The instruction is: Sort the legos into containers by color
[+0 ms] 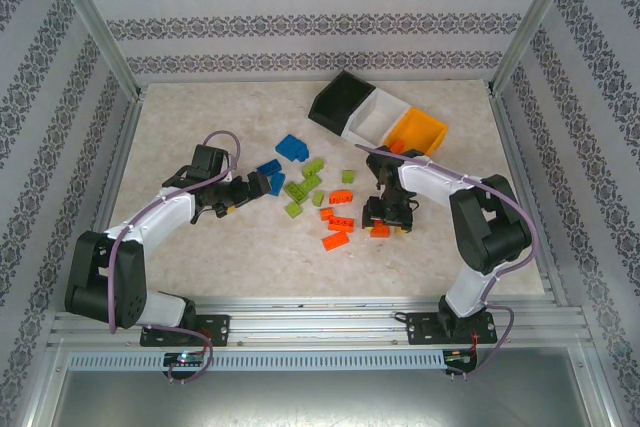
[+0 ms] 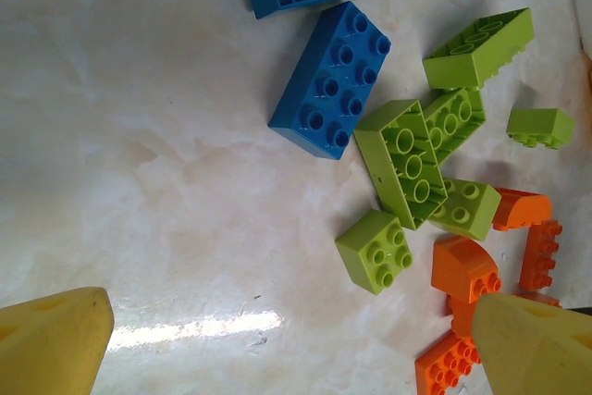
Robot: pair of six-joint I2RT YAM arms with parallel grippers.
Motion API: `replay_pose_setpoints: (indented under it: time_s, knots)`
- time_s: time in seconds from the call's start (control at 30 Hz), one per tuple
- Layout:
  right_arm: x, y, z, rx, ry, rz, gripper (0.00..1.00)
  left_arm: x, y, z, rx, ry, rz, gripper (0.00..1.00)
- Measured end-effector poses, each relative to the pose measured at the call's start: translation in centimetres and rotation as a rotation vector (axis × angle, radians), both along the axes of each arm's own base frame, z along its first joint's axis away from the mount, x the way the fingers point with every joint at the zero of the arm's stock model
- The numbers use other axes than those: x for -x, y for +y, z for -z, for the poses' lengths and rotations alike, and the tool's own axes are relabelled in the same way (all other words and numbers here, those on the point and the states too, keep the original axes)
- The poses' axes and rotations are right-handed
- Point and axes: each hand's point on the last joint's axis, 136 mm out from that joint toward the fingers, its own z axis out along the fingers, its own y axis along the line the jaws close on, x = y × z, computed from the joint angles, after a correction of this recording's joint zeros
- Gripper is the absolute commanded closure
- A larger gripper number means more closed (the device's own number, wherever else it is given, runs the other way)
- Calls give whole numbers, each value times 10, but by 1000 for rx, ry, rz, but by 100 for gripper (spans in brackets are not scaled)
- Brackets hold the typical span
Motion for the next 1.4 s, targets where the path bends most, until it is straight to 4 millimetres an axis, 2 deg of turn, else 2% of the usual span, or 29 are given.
replay_pose_setpoints:
  time_s: [0.3,0.47,0.63,0.93,1.03,1.27,1.4]
  knots:
    - [1,2,9,7,21,-8,53,0,0,0,0,-1,1,0]
    - [0,2,6,9,14,-9,57,0,0,-1,1,-2,0,0]
    - [-4,-2,-13,-13,-36,9,58,0,0,-1,3,-2,-2,0]
    - [-24,-26,-58,-80,-161,127,59,0,-1,4,10,16,-4,0]
    - [-41,-30,-74,-110,-203,172,59,-1,-2,4,12,14,-6,0]
    - [-96,-43,-122,-190,-342,272,60,-7,-4,7,17,23,-4,0]
    - [-136,-50,-130,-201,-377,304,60,-9,-4,4,17,15,-2,0]
